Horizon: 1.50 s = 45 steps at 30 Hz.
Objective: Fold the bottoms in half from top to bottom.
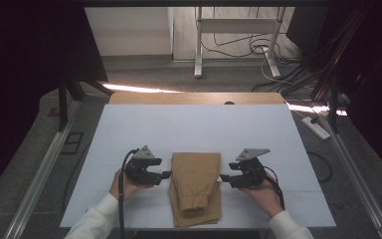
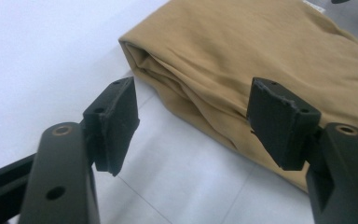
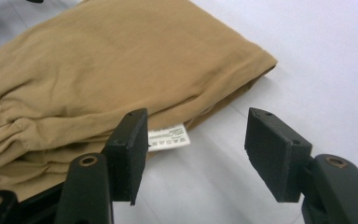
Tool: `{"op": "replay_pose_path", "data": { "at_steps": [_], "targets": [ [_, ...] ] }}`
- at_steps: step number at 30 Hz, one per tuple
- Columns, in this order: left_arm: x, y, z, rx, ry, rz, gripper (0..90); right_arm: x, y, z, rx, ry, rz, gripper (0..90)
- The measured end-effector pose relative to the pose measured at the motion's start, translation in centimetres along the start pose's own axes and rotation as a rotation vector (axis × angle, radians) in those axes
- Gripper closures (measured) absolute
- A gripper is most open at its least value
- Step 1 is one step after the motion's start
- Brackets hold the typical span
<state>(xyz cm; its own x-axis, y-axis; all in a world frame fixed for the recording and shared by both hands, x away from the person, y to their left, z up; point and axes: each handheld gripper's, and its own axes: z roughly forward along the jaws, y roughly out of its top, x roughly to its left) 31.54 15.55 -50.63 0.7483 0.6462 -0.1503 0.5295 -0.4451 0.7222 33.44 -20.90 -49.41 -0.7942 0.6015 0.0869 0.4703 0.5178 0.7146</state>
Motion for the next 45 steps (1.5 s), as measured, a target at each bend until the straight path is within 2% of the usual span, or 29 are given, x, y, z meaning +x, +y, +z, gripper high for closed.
{"op": "replay_pose_path", "data": {
  "at_steps": [7,13,22,30,38,45],
  "targets": [
    [0.4,1.3,0.6,-0.016,0.011,-0.027,28.3,-0.7,1.1,1.0,-0.006,0.005,0.021,38.2],
    [1.2,2.3,1.2,-0.013,0.022,-0.064,26.5,-0.6,2.0,1.7,-0.011,0.003,0.022,37.3],
    [1.6,2.5,1.2,-0.018,0.016,-0.068,26.7,-0.8,2.6,2.2,-0.009,0.005,0.016,37.2],
    [2.1,3.0,2.3,0.005,0.008,-0.067,26.6,-1.3,3.1,2.8,0.002,-0.001,0.018,36.4],
    [2.4,4.3,3.3,0.006,-0.001,-0.063,26.1,-1.8,3.7,3.4,0.005,-0.001,0.017,35.4],
    [3.1,4.9,4.0,0.017,-0.001,-0.077,25.9,-2.4,4.4,3.7,-0.001,0.0,0.029,34.9]
  ]
}}
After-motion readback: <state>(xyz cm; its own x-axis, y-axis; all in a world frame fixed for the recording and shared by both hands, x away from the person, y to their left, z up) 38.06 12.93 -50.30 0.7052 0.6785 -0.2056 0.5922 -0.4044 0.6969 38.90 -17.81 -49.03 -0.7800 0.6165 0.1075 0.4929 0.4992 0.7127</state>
